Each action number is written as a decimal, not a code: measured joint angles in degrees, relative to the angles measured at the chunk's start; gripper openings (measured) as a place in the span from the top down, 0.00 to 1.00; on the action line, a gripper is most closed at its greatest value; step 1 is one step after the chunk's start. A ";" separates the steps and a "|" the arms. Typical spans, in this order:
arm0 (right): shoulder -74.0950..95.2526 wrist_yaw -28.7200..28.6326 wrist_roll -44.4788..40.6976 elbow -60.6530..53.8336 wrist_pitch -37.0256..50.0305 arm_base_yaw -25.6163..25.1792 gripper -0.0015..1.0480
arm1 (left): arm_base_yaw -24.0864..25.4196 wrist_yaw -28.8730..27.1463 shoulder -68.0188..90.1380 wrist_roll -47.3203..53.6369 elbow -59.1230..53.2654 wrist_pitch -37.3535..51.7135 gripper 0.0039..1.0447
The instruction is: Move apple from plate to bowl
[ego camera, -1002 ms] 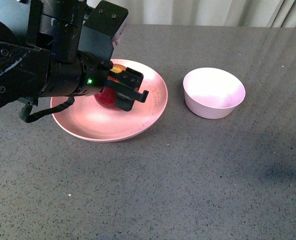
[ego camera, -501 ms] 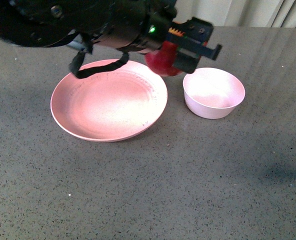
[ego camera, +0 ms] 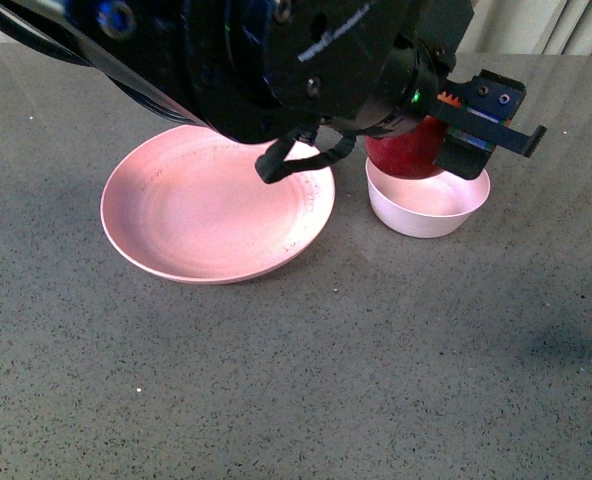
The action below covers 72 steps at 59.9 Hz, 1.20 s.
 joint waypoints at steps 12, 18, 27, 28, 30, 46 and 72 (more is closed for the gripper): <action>0.00 0.00 -0.02 0.00 0.00 0.00 0.09 | -1.25 -0.15 2.64 -0.02 2.51 -0.50 0.35; 0.00 0.02 -0.02 0.00 0.00 0.00 0.09 | -1.81 -0.13 3.85 -0.04 3.85 -0.83 0.35; 0.00 0.00 -0.02 0.00 0.00 0.00 0.09 | -2.34 -0.02 5.46 -0.24 5.84 -1.40 0.35; 0.00 0.00 -0.02 0.00 0.00 0.00 0.09 | -2.34 0.09 5.64 -0.24 5.97 -1.46 0.35; 0.00 0.02 0.00 0.00 0.00 0.00 0.09 | -2.34 0.07 5.97 -0.31 6.34 -1.53 0.35; 0.00 0.02 -0.02 0.00 0.00 0.00 0.09 | -2.03 -0.22 7.69 -1.07 9.25 -2.40 0.35; 0.00 0.00 -0.02 0.00 0.00 0.00 0.09 | -1.66 -0.39 9.49 -1.36 9.55 -2.64 0.22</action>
